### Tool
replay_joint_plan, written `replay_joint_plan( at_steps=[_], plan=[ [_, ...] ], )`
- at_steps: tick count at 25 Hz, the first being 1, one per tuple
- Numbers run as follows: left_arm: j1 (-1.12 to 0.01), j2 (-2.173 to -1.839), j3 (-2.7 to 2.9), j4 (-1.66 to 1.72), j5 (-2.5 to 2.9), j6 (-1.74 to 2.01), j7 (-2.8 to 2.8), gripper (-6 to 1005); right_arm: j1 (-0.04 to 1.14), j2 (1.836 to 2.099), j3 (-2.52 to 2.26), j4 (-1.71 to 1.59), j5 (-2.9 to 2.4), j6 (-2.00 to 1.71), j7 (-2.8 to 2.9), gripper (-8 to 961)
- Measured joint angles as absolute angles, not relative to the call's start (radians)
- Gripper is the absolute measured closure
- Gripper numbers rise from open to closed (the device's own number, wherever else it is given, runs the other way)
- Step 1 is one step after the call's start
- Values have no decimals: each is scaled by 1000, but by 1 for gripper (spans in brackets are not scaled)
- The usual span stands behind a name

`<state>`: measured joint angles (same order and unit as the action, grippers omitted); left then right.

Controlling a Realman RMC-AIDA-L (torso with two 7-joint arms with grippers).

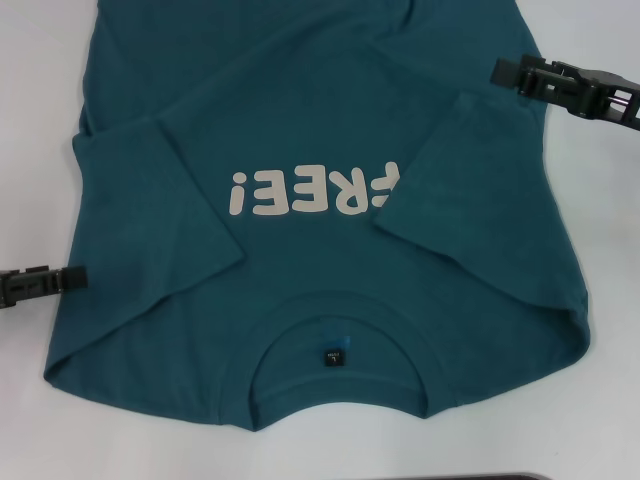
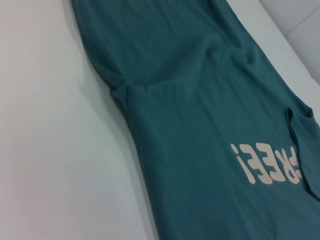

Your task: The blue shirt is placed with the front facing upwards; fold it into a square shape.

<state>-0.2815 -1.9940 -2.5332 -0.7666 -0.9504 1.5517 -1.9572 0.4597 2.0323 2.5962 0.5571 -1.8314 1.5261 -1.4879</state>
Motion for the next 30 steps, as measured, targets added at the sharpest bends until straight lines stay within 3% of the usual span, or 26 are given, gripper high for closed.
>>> replay_joint_plan(
  at_steps=[30],
  plan=[
    [-285, -1986, -2527, -767, -875, 1655, -1970, 142, 460, 2030, 2608, 555, -1832, 1521, -1488, 8]
  ],
)
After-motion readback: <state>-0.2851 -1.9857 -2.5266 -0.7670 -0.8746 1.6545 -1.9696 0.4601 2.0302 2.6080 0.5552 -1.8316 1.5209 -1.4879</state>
